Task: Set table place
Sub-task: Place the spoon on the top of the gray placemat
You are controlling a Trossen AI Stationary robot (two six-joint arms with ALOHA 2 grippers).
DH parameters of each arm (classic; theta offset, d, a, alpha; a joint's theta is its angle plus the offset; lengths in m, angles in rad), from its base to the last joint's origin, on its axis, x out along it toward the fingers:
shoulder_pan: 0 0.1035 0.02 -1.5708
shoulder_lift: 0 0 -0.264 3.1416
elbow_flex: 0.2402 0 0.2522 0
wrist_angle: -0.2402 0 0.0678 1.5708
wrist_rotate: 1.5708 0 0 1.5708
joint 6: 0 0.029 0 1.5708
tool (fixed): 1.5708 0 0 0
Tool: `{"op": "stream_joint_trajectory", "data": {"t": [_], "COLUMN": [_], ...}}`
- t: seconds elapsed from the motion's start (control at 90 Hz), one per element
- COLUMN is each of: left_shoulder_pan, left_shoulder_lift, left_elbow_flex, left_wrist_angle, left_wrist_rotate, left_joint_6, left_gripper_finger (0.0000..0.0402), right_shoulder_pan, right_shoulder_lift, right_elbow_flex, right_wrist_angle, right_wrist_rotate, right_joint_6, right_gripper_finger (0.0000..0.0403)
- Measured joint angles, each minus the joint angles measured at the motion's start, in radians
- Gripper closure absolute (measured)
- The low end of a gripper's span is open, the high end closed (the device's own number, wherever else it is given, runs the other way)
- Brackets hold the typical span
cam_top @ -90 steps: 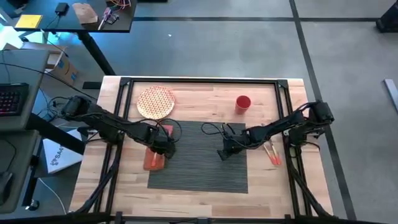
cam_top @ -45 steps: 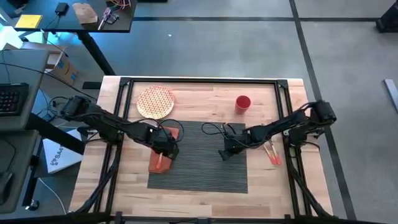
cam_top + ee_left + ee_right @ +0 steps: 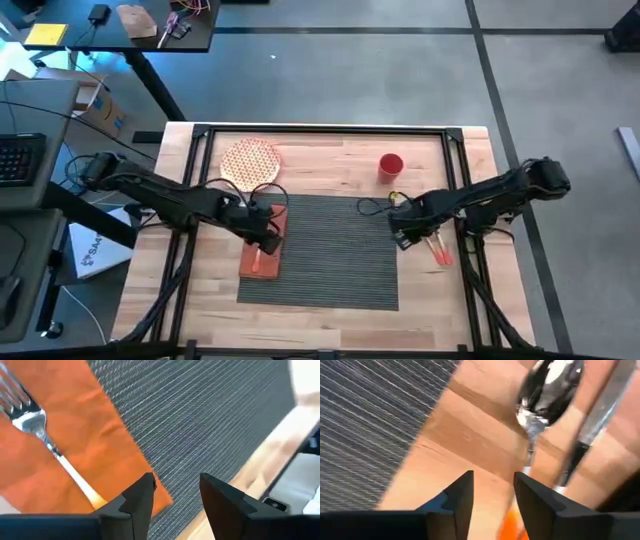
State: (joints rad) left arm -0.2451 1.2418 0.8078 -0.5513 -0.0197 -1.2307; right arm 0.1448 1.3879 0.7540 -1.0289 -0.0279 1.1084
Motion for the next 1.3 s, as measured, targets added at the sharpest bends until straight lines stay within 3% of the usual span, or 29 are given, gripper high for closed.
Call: {"op": "stream_joint_trajectory", "data": {"t": [0.256, 0.456, 0.622, 0.867, 1.022, 1.2, 1.3], "left_shoulder_pan": [0.000, -0.022, -0.044, -0.051, -0.046, -0.017, 0.020], "left_shoulder_lift": [-0.020, -0.019, -0.019, -0.019, -0.019, -0.052, -0.083], "left_elbow_flex": [0.000, 0.000, 0.000, 0.000, 0.000, 0.000, 0.027], "left_wrist_angle": [-0.002, -0.003, -0.004, -0.002, 0.012, 0.090, 0.096], "left_wrist_rotate": [-0.026, -0.035, -0.042, -0.047, -0.049, -0.045, -0.045], "left_joint_6": [0.013, 0.013, 0.012, 0.011, 0.012, 0.074, 0.137], "left_gripper_finger": [0.0261, 0.0261, 0.0261, 0.0261, 0.0261, 0.0261, 0.0261], "right_shoulder_pan": [-0.081, -0.109, -0.102, -0.060, 0.014, 0.065, 0.065], "right_shoulder_lift": [0.047, 0.037, 0.040, 0.028, 0.030, 0.064, 0.097], "right_elbow_flex": [-0.098, -0.179, -0.158, -0.038, 0.020, 0.021, 0.022], "right_wrist_angle": [0.034, 0.160, 0.172, 0.227, 0.444, 0.578, 0.599], "right_wrist_rotate": [-0.003, -0.085, -0.108, -0.286, -0.219, 0.030, 0.060], "right_joint_6": [-0.036, -0.083, -0.074, 0.076, 0.293, 0.580, 0.657], "right_gripper_finger": [0.0270, 0.0303, 0.0390, 0.0401, 0.0403, 0.0403, 0.0403]}}
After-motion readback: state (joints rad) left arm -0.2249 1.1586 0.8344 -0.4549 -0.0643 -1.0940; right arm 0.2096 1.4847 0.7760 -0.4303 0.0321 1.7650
